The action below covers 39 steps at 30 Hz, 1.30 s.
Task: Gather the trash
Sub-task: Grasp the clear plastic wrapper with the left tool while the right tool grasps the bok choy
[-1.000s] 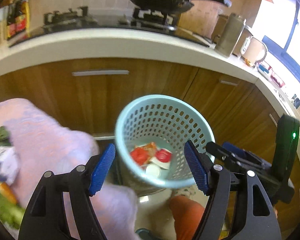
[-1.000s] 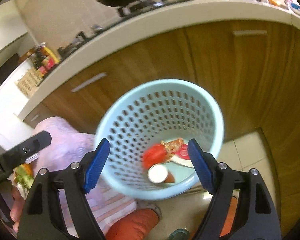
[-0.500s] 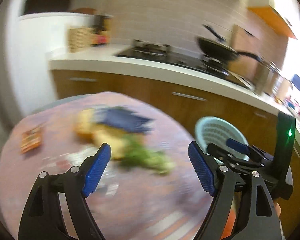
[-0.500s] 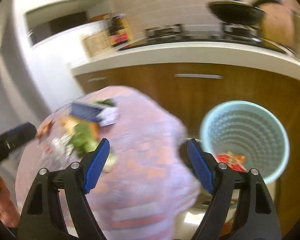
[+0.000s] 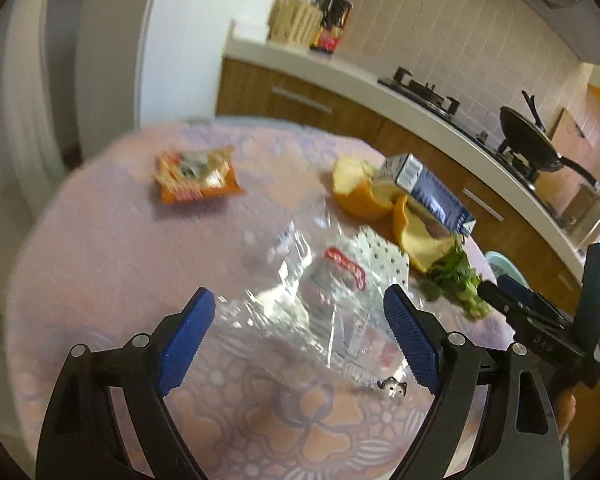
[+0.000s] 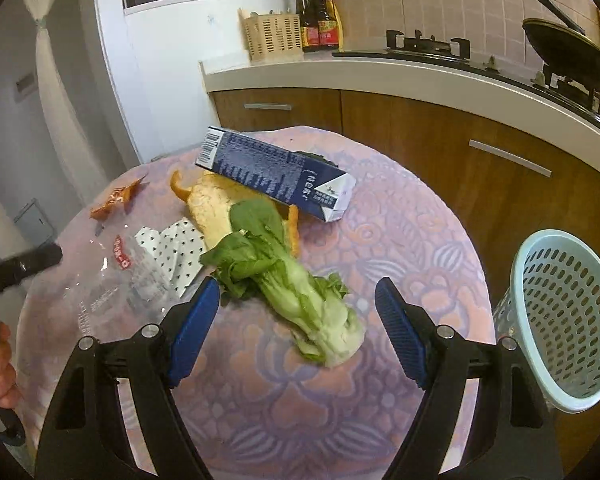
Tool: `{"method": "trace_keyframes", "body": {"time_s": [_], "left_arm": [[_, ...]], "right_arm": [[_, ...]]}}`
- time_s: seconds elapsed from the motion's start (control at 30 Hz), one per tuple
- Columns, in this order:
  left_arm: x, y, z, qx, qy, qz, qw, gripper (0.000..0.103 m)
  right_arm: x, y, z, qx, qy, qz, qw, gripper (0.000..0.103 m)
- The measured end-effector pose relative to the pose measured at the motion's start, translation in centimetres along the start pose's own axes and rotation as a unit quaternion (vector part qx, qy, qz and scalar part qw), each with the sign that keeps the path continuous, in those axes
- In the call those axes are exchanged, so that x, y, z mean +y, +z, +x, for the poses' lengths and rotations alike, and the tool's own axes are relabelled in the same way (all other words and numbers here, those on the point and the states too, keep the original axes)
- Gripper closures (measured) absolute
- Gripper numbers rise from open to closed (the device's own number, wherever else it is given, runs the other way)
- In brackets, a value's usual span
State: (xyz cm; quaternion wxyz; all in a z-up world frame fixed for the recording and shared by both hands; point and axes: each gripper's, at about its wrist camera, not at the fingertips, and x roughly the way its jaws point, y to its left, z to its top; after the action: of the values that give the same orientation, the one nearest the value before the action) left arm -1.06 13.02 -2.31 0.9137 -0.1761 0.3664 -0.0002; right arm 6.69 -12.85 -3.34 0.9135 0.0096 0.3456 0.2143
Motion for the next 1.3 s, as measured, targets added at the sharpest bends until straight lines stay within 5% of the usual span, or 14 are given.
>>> {"method": "trace_keyframes", "body": {"time_s": [0.27, 0.47, 0.57, 0.63, 0.67, 0.73, 0.8, 1.0, 1.2, 1.27, 1.3], "left_arm": [[-0.3, -1.3, 3.9, 0.052, -0.034, -0.018, 0.9979, 0.020], [-3.0, -1.9, 5.1, 0.054, 0.018, 0.035, 0.9978, 0.022], [-4.6, -2.5, 5.5, 0.057, 0.059, 0.072, 0.9941, 0.039], [-5.3, -2.9, 5.3, 0.057, 0.067, 0.085, 0.9925, 0.059], [-5.6, -3.1, 5.1, 0.057, 0.068, 0.088, 0.9921, 0.066], [-5.6, -3.4, 4.7, 0.062, 0.060, 0.086, 0.9926, 0.098], [-5.3, -3.7, 4.3, 0.068, 0.039, 0.075, 0.9941, 0.103], [-4.5, -4.6, 2.1, 0.055, -0.009, 0.052, 0.9971, 0.103], [-4.2, -3.3, -0.9, 0.020, -0.010, 0.062, 0.9979, 0.100], [-3.4, -2.2, -1.7, -0.001, 0.012, 0.060, 0.9981, 0.060], [-2.8, -1.6, -2.0, -0.016, 0.027, 0.057, 0.9979, 0.023]], "right_arm": [[-1.4, 0.3, 3.0, 0.070, -0.002, 0.019, 0.997, 0.027], [0.0, 0.3, 4.5, 0.103, -0.030, -0.014, 0.994, 0.028], [0.5, 0.1, 4.1, 0.094, -0.038, -0.023, 0.995, 0.050], [0.3, 0.0, 3.8, 0.088, -0.027, -0.021, 0.996, 0.056], [0.2, -0.1, 3.5, 0.085, -0.013, -0.020, 0.996, 0.068], [0.2, -0.2, 2.9, 0.077, -0.005, -0.019, 0.997, 0.069], [0.3, -0.3, 1.8, 0.052, 0.004, -0.024, 0.998, 0.069], [1.3, -1.5, -0.3, 0.021, -0.009, -0.043, 0.999, 0.069], [0.8, -2.0, -2.9, -0.006, 0.005, -0.026, 1.000, 0.069], [0.6, -2.1, -3.6, -0.012, 0.000, -0.029, 1.000, 0.069], [0.5, -2.1, -3.9, -0.014, 0.001, -0.028, 1.000, 0.069]]}}
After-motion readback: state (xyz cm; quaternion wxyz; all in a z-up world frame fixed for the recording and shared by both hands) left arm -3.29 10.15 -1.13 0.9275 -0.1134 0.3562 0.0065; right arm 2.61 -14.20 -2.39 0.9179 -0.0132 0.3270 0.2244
